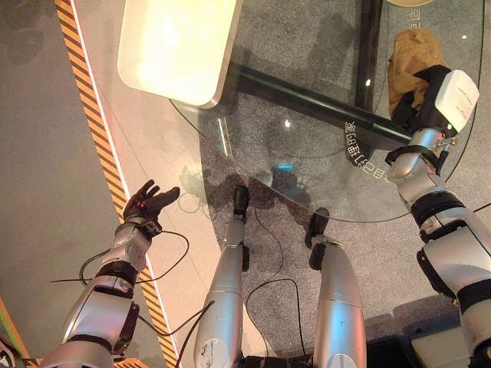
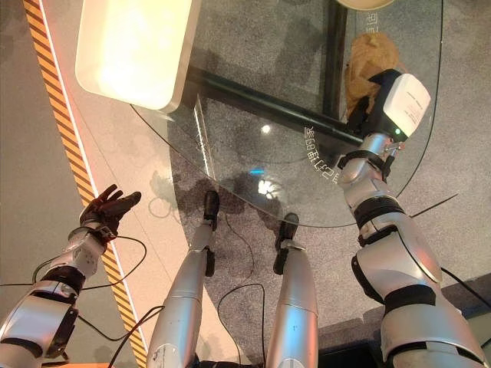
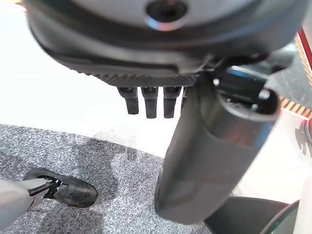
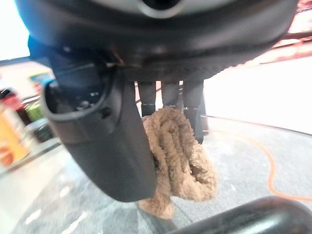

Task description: Wipe the table with a cloth and put it in the basket.

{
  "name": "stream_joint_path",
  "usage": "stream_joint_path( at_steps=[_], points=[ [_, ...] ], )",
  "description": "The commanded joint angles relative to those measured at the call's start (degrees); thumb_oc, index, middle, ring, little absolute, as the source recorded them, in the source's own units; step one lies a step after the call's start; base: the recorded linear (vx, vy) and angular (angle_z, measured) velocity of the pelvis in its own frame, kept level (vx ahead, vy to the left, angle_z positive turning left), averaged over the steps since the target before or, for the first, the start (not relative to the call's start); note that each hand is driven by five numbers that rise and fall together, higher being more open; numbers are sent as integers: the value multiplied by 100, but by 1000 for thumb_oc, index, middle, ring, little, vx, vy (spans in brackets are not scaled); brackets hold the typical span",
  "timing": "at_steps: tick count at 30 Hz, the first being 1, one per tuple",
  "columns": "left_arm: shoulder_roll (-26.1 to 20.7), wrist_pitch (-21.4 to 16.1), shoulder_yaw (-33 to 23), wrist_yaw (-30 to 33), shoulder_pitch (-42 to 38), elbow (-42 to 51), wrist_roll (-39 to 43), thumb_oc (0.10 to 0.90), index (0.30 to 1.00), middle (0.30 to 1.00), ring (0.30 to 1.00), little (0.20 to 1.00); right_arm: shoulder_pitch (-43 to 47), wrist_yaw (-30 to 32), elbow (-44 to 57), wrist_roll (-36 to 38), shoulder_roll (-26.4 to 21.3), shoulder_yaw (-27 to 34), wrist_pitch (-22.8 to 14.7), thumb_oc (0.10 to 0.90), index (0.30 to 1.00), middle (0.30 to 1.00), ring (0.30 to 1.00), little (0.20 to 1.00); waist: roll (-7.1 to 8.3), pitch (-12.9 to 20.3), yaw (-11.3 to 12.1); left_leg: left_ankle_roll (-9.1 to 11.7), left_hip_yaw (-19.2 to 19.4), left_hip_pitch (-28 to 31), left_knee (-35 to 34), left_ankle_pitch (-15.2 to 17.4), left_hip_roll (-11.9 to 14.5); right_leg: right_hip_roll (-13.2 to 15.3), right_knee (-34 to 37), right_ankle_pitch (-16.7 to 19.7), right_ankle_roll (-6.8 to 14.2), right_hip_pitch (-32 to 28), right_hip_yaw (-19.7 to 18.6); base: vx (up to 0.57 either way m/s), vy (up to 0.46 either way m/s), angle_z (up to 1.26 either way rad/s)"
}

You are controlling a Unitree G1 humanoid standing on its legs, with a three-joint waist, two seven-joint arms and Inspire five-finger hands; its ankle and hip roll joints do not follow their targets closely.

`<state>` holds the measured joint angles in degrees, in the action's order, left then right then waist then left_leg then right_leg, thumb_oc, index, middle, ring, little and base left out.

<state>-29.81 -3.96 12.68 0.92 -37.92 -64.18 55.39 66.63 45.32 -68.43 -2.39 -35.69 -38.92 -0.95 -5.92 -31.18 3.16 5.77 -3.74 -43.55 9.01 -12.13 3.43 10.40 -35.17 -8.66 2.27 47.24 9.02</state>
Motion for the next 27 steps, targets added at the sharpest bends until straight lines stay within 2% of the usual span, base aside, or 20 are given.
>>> stream_joint_path(
  at_steps=[1, 7, 17, 27],
  points=[
    [-51, -345, -41, 192, -134, -206, -35, 800, 900, 900, 900, 900, 565, -213, 405, -484, -22, -401, -169, 100, 300, 300, 300, 200, 81, 139, 189, -365, 367, 30, 919, 1139, -381, -73, 1379, 742, 207, -296, 56, 0, 0, 0],
    [69, -371, -10, 234, -97, -132, -40, 800, 900, 900, 900, 900, 587, -423, 698, -693, 220, -743, -151, 100, 300, 300, 300, 200, 7, 139, 234, -365, 377, 55, 877, 1103, -412, -62, 1375, 725, 198, -305, 75, 0, 0, 0],
    [169, -392, -23, 257, -11, -80, -58, 800, 900, 900, 900, 900, 632, -782, 1600, -932, 459, -1231, -266, 100, 300, 300, 300, 200, -34, 139, 277, -353, 389, 144, 806, 1044, -448, -46, 1368, 708, 197, -389, 106, 0, 0, 0],
    [297, -461, -74, 284, 105, -15, -130, 800, 900, 900, 900, 900, 468, -1459, 2285, -979, 655, -1479, -574, 100, 300, 300, 300, 200, -48, 139, 290, -333, 400, 188, 749, 991, -461, -37, 1381, 707, 197, -429, 116, 3, 4, 1]
  ],
)
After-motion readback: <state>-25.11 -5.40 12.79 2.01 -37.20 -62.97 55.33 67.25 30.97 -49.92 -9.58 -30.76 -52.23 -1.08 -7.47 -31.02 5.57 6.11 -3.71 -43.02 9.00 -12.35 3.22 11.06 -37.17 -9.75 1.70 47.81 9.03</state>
